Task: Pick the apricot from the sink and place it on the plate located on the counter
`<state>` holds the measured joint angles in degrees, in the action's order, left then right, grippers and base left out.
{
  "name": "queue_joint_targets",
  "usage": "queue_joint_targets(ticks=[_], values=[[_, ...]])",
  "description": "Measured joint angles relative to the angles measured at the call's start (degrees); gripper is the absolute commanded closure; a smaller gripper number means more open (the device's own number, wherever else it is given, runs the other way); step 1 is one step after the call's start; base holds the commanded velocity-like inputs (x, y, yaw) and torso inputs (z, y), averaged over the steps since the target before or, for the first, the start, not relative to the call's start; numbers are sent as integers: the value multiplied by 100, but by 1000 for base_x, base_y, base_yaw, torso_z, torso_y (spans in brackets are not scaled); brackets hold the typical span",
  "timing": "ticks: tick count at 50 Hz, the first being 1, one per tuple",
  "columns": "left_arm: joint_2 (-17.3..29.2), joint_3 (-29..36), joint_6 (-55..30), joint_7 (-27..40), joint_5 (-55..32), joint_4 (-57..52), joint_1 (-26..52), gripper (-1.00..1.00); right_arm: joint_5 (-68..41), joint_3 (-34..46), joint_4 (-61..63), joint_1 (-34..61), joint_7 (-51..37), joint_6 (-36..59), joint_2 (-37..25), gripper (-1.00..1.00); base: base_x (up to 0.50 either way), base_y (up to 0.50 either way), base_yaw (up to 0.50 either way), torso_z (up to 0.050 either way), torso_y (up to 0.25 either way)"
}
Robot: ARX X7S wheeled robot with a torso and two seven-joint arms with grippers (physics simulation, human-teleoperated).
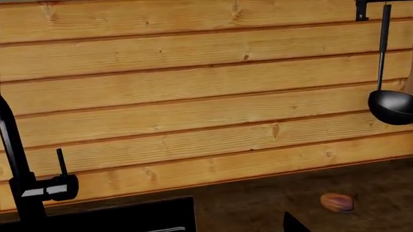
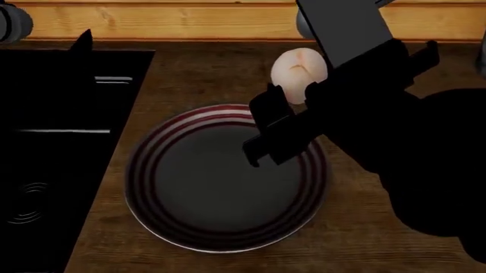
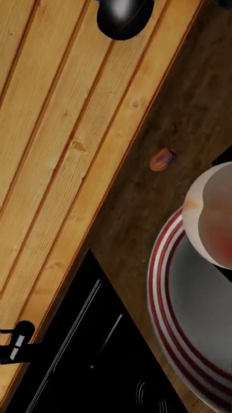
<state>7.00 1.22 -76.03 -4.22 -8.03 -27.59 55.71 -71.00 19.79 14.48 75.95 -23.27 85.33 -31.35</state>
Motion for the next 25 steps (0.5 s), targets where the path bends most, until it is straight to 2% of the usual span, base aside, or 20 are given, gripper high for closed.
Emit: queue_joint_targets(ticks=[14, 25], values=[[25, -46, -88, 32, -16, -139, 10, -100, -466, 235, -119, 244, -157, 58, -102, 100, 0, 0, 0, 0, 0], [38, -110, -61, 36, -70, -194, 20, -100, -256, 1425, -976, 1361, 901, 221, -85, 100, 0, 0, 0, 0, 0]])
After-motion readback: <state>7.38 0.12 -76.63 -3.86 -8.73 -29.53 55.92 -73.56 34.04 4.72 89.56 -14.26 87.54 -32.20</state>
